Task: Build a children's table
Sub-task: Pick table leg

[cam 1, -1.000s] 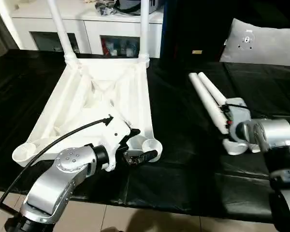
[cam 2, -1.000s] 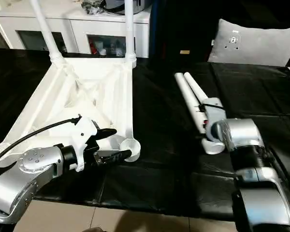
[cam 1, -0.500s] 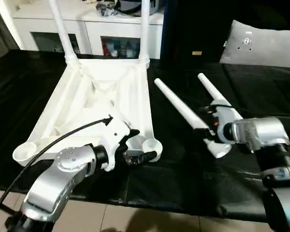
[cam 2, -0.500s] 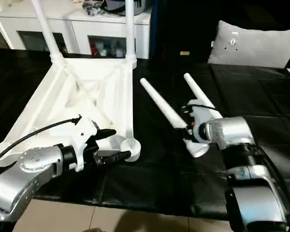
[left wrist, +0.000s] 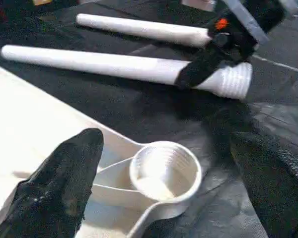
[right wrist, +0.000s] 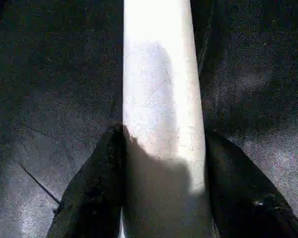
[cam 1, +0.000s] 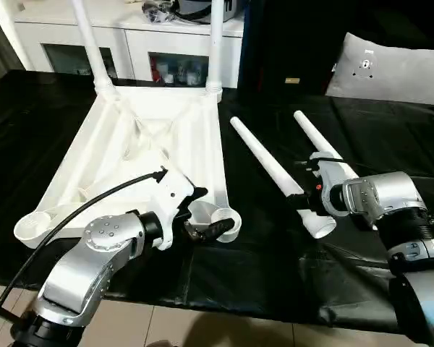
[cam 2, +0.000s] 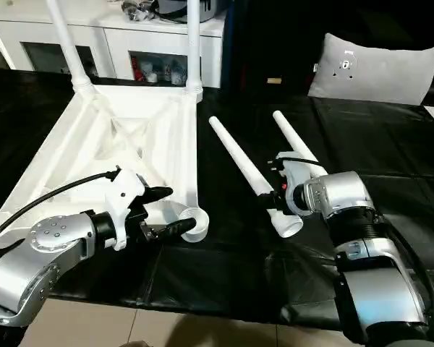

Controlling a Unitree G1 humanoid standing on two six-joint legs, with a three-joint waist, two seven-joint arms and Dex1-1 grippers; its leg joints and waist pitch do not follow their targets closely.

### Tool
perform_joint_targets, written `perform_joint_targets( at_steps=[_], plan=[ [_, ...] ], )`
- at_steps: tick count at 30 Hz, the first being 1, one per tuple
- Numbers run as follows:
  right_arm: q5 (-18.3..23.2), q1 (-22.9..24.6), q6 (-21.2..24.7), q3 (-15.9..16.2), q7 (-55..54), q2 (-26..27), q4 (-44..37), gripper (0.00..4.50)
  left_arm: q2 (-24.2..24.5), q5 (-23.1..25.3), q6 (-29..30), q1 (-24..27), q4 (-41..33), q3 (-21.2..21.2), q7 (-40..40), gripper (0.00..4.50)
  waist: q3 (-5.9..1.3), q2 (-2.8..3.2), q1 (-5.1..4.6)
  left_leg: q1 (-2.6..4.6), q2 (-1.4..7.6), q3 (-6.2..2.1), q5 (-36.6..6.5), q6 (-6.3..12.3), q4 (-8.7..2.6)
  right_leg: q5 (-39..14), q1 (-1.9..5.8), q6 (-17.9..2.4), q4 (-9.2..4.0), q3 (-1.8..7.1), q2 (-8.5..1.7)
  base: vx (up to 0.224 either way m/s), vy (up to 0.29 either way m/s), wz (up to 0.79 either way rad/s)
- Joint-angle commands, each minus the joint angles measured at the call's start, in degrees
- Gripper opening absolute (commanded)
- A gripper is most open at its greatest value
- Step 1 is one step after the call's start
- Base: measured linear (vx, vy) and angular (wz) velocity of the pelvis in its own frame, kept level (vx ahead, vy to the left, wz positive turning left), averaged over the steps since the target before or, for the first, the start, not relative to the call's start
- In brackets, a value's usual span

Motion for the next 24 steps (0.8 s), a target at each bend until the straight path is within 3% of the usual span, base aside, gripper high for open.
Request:
perform_joint_targets(
  at_steps=[1, 4, 7, 9, 10, 12, 13, 14, 16, 17, 21, 24],
  plan=[
    [1.0, 1.7, 0.4, -0.8, 0.4, 0.5, 0.7, 1.89, -0.5, 0.7, -1.2, -1.4, 1.2, 1.1, 1.1, 4.5, -2.57, 0.24, 0.2, 0.39, 4.26, -1.35, -11.2, -1.58, -5.12, -8.3, 1.74, -14.2, -5.13, 3.08, -5.03, 0.0, 0.0, 0.0],
    [3.0, 2.9, -0.6, -3.1, 1.3, 0.5, -2.2, 1.89, -2.5, 0.4, -1.3, -3.2, 2.7, 2.9, 3.3, 4.5, -2.62, 0.2, 0.28, 0.37, 4.28, -1.28, -10.6, -1.36, -5.1, -6.7, 1.91, -14.5, -5.14, 3.1, -5.06, 0.0, 0.0, 0.0],
    [8.5, 5.4, -9.8, -12.8, -0.9, 2.8, -8.3, 1.89, -5.7, -1.5, -1.0, -6.2, 4.4, 5.9, 6.1, 4.5, -2.81, -0.05, 0.54, 0.35, 4.39, -1.2, -8.6, -0.59, -4.96, -3.9, 2.06, -15.0, -4.96, 3.16, -5.36, 0.0, 0.0, 0.0],
    [10.5, 7.0, -14.4, -15.2, -0.2, 3.9, -11.4, 1.89, -7.3, -2.9, -0.6, -7.4, 5.0, 7.4, 7.2, 4.5, -3.21, -0.17, 0.9, 0.18, 4.36, -0.99, -4.8, 0.95, -4.55, 0.4, 2.32, -15.5, -4.57, 3.18, -5.51, 0.0, 0.0, 0.0],
    [13.0, 8.7, -13.7, -15.8, 3.2, 4.3, -14.6, 1.88, -9.4, -4.3, -0.6, -9.0, 6.0, 8.9, 8.9, 4.5, -3.24, -0.2, 0.82, -0.05, 4.21, -0.93, -3.5, 1.6, -4.43, 2.4, 2.49, -15.8, -4.34, 3.17, -5.33, 0.0, 0.0, 0.0],
    [19.2, 11.9, -11.7, -18.4, 9.4, 6.1, -20.7, 1.88, -13.8, -7.5, -0.2, -12.5, 8.1, 12.1, 12.3, 4.5, -3.76, -0.15, 1.45, -0.13, 4.28, -0.96, 1.1, 5.19, -3.98, 10.4, 2.59, -17.1, -3.61, 2.97, -5.11, 0.0, 0.0, 0.0],
    [20.8, 12.7, -11.1, -19.0, 10.8, 6.6, -22.2, 1.88, -14.7, -8.2, -0.1, -13.3, 8.5, 12.6, 12.7, 4.5, -3.81, -0.19, 1.75, -0.18, 4.21, -0.82, 1.7, 6.1, -3.8, 11.9, 2.44, -17.1, -3.64, 2.99, -5.08, 0.0, 0.0, 0.0],
    [25.4, 14.6, -9.1, -20.9, 14.1, 8.2, -26.4, 1.88, -17.0, -10.3, 0.4, -15.3, 9.6, 13.7, 13.4, 4.5, -3.62, -0.16, 1.93, -0.49, 4.16, -0.84, 1.7, 7.43, -3.78, 12.6, 2.46, -17.6, -3.61, 2.9, -5.24, 0.0, 0.0, 0.0],
    [32.0, 16.6, -7.1, -23.0, 16.1, 10.5, -31.0, 1.88, -19.9, -13.0, 1.6, -18.1, 10.9, 15.1, 13.8, 4.5, -3.59, -0.07, 2.27, -0.33, 4.55, -1.05, 1.2, 8.33, -3.9, 11.1, 2.25, -17.8, -3.73, 2.72, -5.42, 0.0, 0.0, 0.0],
    [32.0, 16.6, -7.1, -23.0, 16.1, 10.5, -31.0, 1.88, -19.9, -13.0, 1.6, -18.1, 10.9, 15.1, 13.8, 4.5, -3.52, -0.05, 2.55, -0.29, 4.7, -1.17, 0.6, 8.12, -3.94, 9.0, 2.21, -17.9, -3.83, 2.66, -5.56, 0.0, 0.0, 0.0],
    [38.7, 19.4, -5.6, -22.4, 18.2, 12.3, -36.8, 1.88, -24.5, -19.9, 4.6, -22.4, 12.3, 17.1, 13.2, 4.5, -3.1, -0.05, 3.28, -0.04, 4.67, -0.99, -2.5, 5.21, -4.34, 1.7, 2.02, -16.6, -4.66, 2.77, -5.53, 0.0, 0.0, 0.0],
    [40.1, 20.1, -4.4, -22.2, 18.8, 13.1, -39.2, 1.88, -27.0, -24.5, 6.5, -24.6, 12.4, 18.2, 12.9, 4.5, -3.02, -0.13, 3.36, -0.14, 4.58, -1.08, -2.6, 3.83, -4.46, 0.5, 2.0, -15.7, -4.8, 2.81, -5.51, 0.0, 0.0, 0.0]
  ],
)
